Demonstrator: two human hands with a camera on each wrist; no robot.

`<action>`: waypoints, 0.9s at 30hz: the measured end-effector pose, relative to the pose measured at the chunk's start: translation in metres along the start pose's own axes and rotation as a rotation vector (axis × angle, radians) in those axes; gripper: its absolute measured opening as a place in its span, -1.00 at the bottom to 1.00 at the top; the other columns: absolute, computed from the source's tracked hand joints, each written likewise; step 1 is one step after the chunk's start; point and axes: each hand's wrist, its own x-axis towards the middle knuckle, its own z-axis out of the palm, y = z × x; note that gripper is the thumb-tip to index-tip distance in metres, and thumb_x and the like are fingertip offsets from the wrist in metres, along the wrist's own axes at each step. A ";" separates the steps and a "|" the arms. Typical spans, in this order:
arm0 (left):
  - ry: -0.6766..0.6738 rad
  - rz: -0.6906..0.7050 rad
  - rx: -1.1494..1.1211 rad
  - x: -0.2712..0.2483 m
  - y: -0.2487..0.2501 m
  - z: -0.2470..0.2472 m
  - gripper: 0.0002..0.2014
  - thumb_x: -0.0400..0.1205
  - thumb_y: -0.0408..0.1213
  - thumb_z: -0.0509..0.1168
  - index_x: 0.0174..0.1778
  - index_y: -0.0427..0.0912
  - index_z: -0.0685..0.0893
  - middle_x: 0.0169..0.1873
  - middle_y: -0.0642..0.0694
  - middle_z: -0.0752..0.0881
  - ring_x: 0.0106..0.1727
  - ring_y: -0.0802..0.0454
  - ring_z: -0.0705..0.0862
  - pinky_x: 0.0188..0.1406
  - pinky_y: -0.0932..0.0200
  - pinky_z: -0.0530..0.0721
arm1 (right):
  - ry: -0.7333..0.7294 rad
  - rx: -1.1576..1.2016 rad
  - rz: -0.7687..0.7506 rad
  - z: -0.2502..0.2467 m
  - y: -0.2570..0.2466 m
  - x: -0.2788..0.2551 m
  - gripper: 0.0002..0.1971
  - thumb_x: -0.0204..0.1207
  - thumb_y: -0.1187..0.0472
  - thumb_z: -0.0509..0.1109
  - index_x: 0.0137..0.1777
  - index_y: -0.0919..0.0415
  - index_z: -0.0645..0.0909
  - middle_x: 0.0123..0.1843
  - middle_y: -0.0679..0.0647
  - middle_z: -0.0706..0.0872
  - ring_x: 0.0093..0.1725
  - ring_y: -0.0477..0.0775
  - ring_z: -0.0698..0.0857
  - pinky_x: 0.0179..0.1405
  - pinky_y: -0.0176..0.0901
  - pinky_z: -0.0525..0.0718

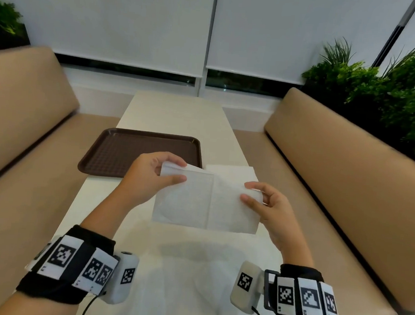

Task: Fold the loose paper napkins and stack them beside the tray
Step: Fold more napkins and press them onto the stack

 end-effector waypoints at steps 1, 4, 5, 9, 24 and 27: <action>-0.012 -0.006 -0.022 0.001 0.001 -0.001 -0.81 0.45 -0.37 0.50 -0.11 0.00 0.77 -0.04 -0.09 0.77 0.00 -0.16 0.75 0.05 -0.09 0.76 | 0.027 0.032 -0.009 0.001 0.001 0.001 -0.79 0.46 0.30 0.49 0.08 0.11 0.70 -0.16 -0.02 0.77 -0.23 -0.11 0.73 -0.28 -0.27 0.67; -0.022 -0.023 -0.069 0.003 0.002 0.000 -0.83 0.45 -0.38 0.50 -0.15 0.00 0.79 -0.06 -0.10 0.79 0.00 -0.10 0.76 0.03 -0.03 0.75 | 0.099 0.154 -0.043 0.004 0.002 0.004 -0.79 0.53 0.34 0.41 0.14 0.15 0.68 -0.24 0.00 0.79 -0.23 -0.12 0.73 -0.20 -0.25 0.71; -0.011 -0.024 -0.071 0.004 0.001 0.000 -0.84 0.46 -0.37 0.50 -0.17 0.02 0.79 -0.10 -0.05 0.79 -0.05 -0.02 0.76 -0.03 0.04 0.75 | 0.114 0.176 -0.052 0.004 0.001 0.004 -0.78 0.53 0.34 0.41 0.15 0.16 0.68 -0.21 0.05 0.78 -0.21 -0.09 0.72 -0.15 -0.22 0.71; 0.056 -0.011 -0.026 0.008 -0.003 0.002 -0.84 0.50 -0.34 0.47 -0.19 0.06 0.77 -0.16 0.09 0.77 -0.27 0.32 0.71 -0.30 0.41 0.65 | 0.126 0.176 -0.059 0.004 0.000 0.007 -0.80 0.50 0.32 0.44 0.11 0.16 0.69 -0.21 0.06 0.80 -0.18 -0.10 0.72 -0.09 -0.13 0.68; -0.061 0.481 0.490 0.017 0.024 0.025 -0.85 0.59 -0.12 0.28 -0.08 -0.04 0.74 -0.14 0.08 0.73 -0.07 0.11 0.66 0.07 0.02 0.58 | -0.155 -0.648 -0.431 0.044 -0.029 0.006 -0.88 0.42 -0.14 0.47 -0.12 -0.20 0.77 0.26 -0.30 0.62 0.38 -0.19 0.43 0.42 0.06 0.37; -0.079 0.459 0.409 0.019 0.031 0.026 -0.89 0.68 -0.22 0.23 0.01 0.01 0.66 -0.22 -0.02 0.71 -0.19 0.13 0.63 -0.19 0.25 0.53 | -0.095 -0.590 -0.407 0.043 -0.027 0.013 -0.90 0.49 0.06 0.49 -0.09 0.02 0.81 -0.04 -0.12 0.79 0.05 -0.10 0.66 0.12 -0.06 0.58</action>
